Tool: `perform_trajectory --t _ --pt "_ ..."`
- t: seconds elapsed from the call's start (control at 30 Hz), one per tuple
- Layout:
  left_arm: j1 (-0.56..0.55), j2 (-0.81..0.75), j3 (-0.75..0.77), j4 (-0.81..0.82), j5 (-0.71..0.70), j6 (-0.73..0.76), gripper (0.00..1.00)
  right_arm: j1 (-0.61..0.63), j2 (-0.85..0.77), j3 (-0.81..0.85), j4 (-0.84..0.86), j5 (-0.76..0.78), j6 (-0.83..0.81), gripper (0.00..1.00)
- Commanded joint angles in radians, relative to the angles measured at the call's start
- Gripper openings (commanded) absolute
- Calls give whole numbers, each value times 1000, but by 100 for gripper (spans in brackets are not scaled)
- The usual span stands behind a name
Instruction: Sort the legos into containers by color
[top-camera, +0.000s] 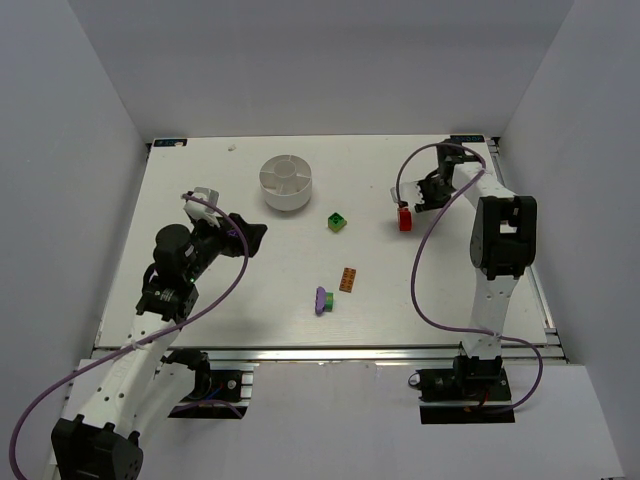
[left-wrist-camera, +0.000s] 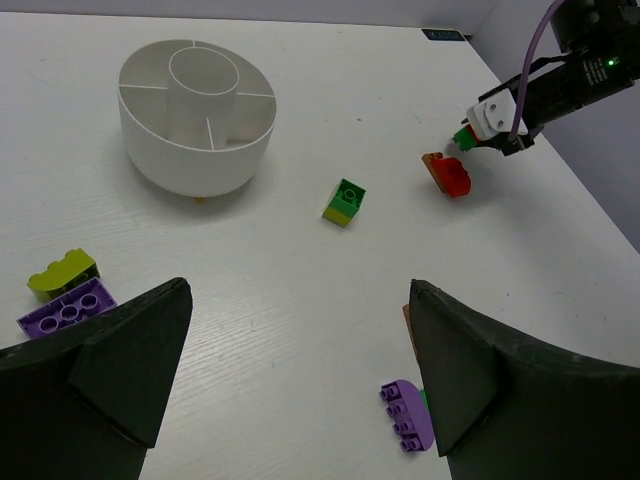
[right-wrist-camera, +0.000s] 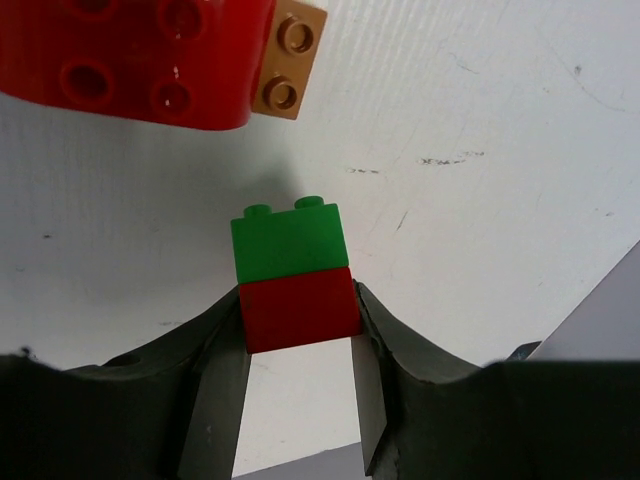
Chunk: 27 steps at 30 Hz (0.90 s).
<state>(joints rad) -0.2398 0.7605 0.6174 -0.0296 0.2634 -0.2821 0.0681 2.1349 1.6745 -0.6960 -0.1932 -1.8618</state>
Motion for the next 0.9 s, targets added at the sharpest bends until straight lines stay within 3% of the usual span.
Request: perform_trajectory --t 0.0,0.17,0.27,0.33,0.5,0.57,0.67,0.73,0.87 --pt "-3 -13 31 10 23 -2 98 9 -27 56 30 -64 171 17" --pt "-4 -21 10 80 135 -17 95 10 -59 129 29 -173 492 0" --pt "-10 -21 -4 123 177 -38 89 19 -153 67 76 -258 627 0" --pt "-18 -9 -10 155 217 -60 86 36 -252 -28 175 -308 815 0" --pt "-42 39 -34 281 331 -144 72 87 -456 -145 188 -535 1135 0" --pt "-50 78 -41 342 362 -192 72 113 -528 -197 199 -606 1200 0" --pt "-64 159 -35 492 407 -387 79 173 -619 -283 279 -740 1383 0" --pt "-72 204 -4 559 405 -455 86 229 -661 -323 351 -768 1468 0" --pt "-110 359 91 635 447 -633 89 314 -789 -470 538 -743 1567 0"
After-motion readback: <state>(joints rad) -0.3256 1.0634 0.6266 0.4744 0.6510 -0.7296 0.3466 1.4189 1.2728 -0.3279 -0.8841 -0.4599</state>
